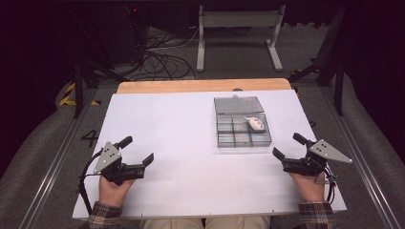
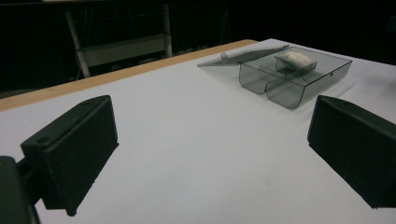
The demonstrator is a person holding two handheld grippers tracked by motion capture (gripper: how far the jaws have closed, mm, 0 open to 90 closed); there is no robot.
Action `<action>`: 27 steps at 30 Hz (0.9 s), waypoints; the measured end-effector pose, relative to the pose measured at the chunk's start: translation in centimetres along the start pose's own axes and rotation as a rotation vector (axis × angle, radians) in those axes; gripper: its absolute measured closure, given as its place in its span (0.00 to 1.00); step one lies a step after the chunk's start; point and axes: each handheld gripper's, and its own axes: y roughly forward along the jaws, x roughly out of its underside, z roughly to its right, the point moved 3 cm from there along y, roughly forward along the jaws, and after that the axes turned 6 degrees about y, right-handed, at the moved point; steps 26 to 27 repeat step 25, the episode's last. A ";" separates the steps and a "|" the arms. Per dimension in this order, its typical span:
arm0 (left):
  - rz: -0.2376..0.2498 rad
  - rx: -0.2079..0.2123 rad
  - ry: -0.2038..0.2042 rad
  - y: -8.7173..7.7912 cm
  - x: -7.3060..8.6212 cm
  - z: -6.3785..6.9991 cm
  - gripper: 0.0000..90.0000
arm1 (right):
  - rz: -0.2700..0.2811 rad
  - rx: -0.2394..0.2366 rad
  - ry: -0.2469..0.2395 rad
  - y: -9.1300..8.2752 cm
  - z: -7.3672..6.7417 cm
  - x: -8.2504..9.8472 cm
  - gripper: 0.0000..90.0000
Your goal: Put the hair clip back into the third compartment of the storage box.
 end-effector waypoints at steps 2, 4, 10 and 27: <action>0.003 0.001 -0.001 0.0 0.0 0.0 0.02 | -0.001 0.006 -0.002 -0.1 0.1 0.0 0.00; 0.002 -0.001 -0.001 0.0 0.0 0.0 0.03 | 0.002 0.009 0.004 -0.1 0.2 0.0 0.00; 0.003 -0.005 0.001 -0.1 0.0 -0.1 0.03 | 0.006 0.019 0.008 -0.3 0.5 0.0 0.00; 0.000 -0.006 -0.001 -0.1 0.1 -0.1 0.02 | -0.008 0.027 0.003 -0.3 0.5 0.0 0.00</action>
